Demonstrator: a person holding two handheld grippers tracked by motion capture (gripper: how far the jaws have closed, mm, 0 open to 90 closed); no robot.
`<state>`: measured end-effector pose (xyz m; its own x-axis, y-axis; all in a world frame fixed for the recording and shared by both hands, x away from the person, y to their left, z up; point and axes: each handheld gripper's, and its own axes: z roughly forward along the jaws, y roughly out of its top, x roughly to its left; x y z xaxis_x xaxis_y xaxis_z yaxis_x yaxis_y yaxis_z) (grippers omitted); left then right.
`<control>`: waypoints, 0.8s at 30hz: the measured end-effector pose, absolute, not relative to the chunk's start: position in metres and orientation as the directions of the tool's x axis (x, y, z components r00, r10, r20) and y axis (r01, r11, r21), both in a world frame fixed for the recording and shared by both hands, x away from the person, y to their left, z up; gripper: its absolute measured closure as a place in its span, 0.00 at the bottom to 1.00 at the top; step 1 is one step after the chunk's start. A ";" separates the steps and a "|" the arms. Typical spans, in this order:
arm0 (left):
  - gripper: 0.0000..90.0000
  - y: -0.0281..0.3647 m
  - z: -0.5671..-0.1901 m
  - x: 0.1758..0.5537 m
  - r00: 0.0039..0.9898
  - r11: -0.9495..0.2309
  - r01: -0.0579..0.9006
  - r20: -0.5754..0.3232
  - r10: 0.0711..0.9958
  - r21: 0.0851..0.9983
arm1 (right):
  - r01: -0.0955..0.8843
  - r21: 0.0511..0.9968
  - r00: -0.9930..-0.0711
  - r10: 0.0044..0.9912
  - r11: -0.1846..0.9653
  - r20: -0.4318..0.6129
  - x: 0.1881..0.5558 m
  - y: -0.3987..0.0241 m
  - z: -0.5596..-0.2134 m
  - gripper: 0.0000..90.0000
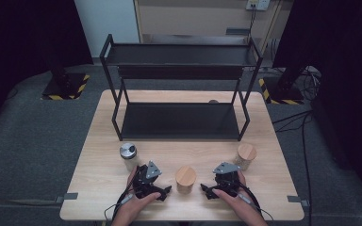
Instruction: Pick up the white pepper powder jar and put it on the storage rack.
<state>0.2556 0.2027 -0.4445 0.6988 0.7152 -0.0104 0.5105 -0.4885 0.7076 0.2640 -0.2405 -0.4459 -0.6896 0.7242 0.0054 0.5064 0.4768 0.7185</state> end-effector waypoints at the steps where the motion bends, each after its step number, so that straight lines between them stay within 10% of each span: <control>1: 0.00 0.203 -0.444 0.256 0.699 -0.489 0.511 -0.010 0.715 0.707 | 0.506 0.718 -0.690 0.724 0.477 0.005 0.264 -0.241 -0.446 0.00; 24: 0.01 0.203 -0.442 0.256 0.689 -0.478 0.519 -0.015 0.725 0.709 | 0.506 0.719 -0.687 0.726 0.476 0.003 0.263 -0.240 -0.446 0.01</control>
<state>0.2556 0.2026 -0.4423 0.6886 0.7249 -0.0150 0.5186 -0.4780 0.7090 0.2630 -0.2401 -0.4461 -0.6872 0.7265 0.0034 0.5064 0.4756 0.7193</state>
